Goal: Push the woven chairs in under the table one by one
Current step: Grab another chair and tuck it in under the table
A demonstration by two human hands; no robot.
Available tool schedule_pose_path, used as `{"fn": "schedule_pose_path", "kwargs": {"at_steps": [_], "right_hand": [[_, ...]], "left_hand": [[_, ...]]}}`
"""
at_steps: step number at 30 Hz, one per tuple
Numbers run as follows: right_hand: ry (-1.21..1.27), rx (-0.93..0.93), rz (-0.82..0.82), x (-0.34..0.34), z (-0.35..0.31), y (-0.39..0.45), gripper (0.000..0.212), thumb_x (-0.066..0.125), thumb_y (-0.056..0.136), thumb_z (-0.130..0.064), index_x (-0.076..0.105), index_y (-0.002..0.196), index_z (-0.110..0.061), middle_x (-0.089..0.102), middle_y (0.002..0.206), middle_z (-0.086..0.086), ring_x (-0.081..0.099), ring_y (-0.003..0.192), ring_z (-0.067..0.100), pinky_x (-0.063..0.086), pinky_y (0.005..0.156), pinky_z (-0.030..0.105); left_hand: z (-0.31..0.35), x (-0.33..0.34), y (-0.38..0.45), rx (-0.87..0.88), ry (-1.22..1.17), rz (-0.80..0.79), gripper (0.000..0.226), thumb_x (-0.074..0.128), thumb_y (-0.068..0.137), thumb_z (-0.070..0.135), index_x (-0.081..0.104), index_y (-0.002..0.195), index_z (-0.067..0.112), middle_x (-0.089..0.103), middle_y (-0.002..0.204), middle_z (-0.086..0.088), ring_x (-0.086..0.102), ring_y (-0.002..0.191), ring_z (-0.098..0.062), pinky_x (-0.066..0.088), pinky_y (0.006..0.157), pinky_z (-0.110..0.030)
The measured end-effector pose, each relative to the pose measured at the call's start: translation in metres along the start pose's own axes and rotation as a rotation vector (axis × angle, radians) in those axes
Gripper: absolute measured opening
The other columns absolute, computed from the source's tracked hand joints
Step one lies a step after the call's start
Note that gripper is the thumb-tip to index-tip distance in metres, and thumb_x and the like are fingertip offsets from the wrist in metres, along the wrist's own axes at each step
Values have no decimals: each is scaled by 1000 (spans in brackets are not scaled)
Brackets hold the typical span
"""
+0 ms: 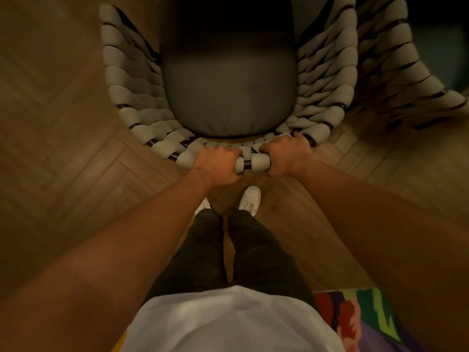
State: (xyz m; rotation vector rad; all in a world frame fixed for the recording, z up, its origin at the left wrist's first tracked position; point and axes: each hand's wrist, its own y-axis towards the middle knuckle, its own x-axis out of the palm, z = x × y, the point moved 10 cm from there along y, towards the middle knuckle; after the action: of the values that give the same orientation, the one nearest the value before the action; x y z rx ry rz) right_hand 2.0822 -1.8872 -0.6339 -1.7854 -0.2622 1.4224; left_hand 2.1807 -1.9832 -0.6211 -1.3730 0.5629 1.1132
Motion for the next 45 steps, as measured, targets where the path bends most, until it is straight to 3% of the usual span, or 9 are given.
{"fn": "schedule_pose_path", "kwargs": {"at_steps": [6, 15, 24, 30, 32, 34, 36, 39, 45], "right_hand": [[-45, -57, 24, -17, -1, 16, 60, 59, 79, -70, 59, 128, -37, 66, 108, 1, 63, 97, 26, 42, 75, 39], [-47, -76, 69, -57, 2, 46, 59, 59, 80, -70, 61, 128, -36, 67, 104, 0, 64, 95, 24, 41, 72, 36], [-84, -102, 76, -58, 1, 45, 57, 56, 80, -72, 62, 123, -35, 64, 98, -1, 62, 92, 23, 41, 70, 36], [-23, -33, 68, -61, 3, 35, 53, 62, 83, -64, 62, 125, -33, 64, 102, 1, 64, 99, 27, 43, 79, 39], [-7, 17, 40, -58, 3, 32, 52, 64, 83, -58, 62, 128, -32, 65, 109, 3, 63, 105, 29, 43, 95, 47], [-4, 61, 18, -54, 2, 30, 52, 64, 84, -53, 59, 131, -31, 66, 114, 4, 59, 115, 32, 29, 113, 59], [19, 76, -4, -53, -1, 26, 64, 65, 83, -58, 52, 138, -28, 63, 127, 7, 52, 127, 35, 14, 118, 66], [17, 3, -15, -57, -20, 16, 90, 66, 81, -68, 34, 153, -25, 48, 150, 7, 42, 139, 36, 9, 120, 67], [119, -58, 19, -73, -99, 3, 99, 54, 88, -71, 11, 163, -23, 21, 167, 11, 21, 152, 35, 10, 124, 59]], "left_hand": [[-10, -14, 9, 76, 31, 51, 47, 56, 86, 59, 61, 125, 32, 71, 104, 1, 68, 89, -23, 54, 72, -36], [-37, -43, 37, 58, 24, 65, 44, 56, 86, 61, 65, 118, 32, 73, 93, 1, 68, 79, -22, 47, 62, -29], [-35, -46, 35, 43, 69, 135, 44, 56, 86, 62, 66, 116, 32, 73, 96, 2, 70, 84, -22, 36, 63, -28], [-40, -46, 29, -47, -12, 160, 38, 59, 82, 59, 67, 110, 34, 72, 96, 3, 68, 85, -22, 49, 70, -32], [-43, -42, 23, -88, -63, 143, 43, 60, 80, 58, 63, 117, 36, 71, 104, 2, 67, 94, -23, 50, 77, -35], [-44, -38, 12, -99, -156, 109, 54, 60, 82, 54, 58, 130, 30, 65, 124, -3, 61, 116, -27, 49, 90, -39], [-45, -36, -8, -93, -183, 82, 71, 62, 87, 50, 43, 148, 19, 46, 151, -8, 37, 144, -28, 36, 114, -45], [-52, -39, -47, -56, -114, 126, 83, 61, 92, 48, 24, 158, 15, 22, 165, -7, 10, 154, -25, 12, 125, -44], [-112, -25, -129, -140, -187, 169, 75, 53, 97, 44, 20, 159, 19, 13, 167, -5, 8, 154, -26, 14, 124, -47]]}}
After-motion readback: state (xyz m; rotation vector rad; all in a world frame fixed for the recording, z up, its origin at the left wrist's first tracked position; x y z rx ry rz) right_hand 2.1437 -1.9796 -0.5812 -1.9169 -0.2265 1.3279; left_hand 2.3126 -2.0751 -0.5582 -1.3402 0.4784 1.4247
